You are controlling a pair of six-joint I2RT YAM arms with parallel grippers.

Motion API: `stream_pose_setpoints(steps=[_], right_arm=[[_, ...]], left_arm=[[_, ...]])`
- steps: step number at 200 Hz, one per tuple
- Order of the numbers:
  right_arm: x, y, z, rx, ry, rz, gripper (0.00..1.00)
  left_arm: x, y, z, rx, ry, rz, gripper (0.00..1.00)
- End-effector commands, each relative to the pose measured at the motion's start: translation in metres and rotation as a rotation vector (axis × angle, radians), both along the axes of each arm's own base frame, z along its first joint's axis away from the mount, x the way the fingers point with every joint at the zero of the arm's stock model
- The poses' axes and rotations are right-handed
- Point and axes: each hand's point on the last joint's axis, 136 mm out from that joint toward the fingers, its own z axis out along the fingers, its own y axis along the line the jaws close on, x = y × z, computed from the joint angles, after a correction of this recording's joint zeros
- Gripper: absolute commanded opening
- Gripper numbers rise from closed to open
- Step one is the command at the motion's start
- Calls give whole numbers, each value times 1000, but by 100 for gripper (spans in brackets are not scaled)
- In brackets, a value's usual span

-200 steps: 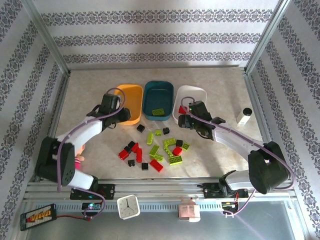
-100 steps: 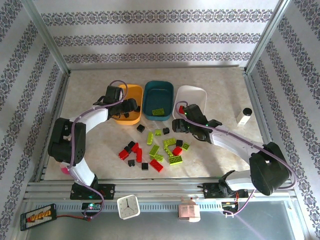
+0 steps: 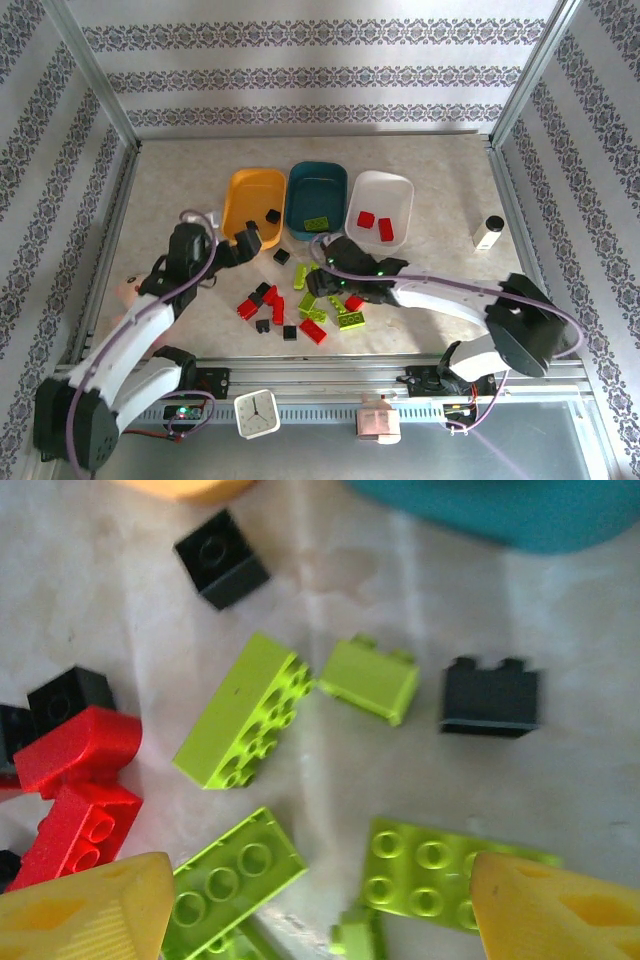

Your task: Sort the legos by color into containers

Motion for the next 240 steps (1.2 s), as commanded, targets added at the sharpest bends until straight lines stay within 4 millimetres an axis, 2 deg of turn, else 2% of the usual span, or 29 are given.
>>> stream_pose_setpoints(steps=[1, 46, 70, 125, 146, 160, 196, 217, 240], right_arm=[[9, 22, 1, 58, -34, -121, 78], [13, 54, -23, 71, 6, -159, 74], [21, 60, -30, 47, 2, -181, 71], [35, 51, -54, -56, 33, -238, 60], [39, 49, -63, -90, 33, -234, 53], [41, 47, -66, -100, 34, -229, 44], [36, 54, -51, -35, -1, -140, 26], [27, 55, -29, 27, -26, -70, 22], [16, 51, 7, 109, -58, -2, 19]], left_arm=[[-26, 12, -14, -3, 23, 50, 100], [-57, 24, -15, -35, -9, 86, 100], [-65, 30, -14, -4, -5, 96, 100], [-69, 31, -25, -7, 11, 99, 100], [-69, 30, -27, -9, 12, 95, 100], [-69, 31, -27, -6, 13, 96, 100], [-68, 30, -22, -16, 4, 94, 100], [-66, 26, -18, -40, -12, 85, 100], [-64, 22, -16, -68, -21, 75, 100]])
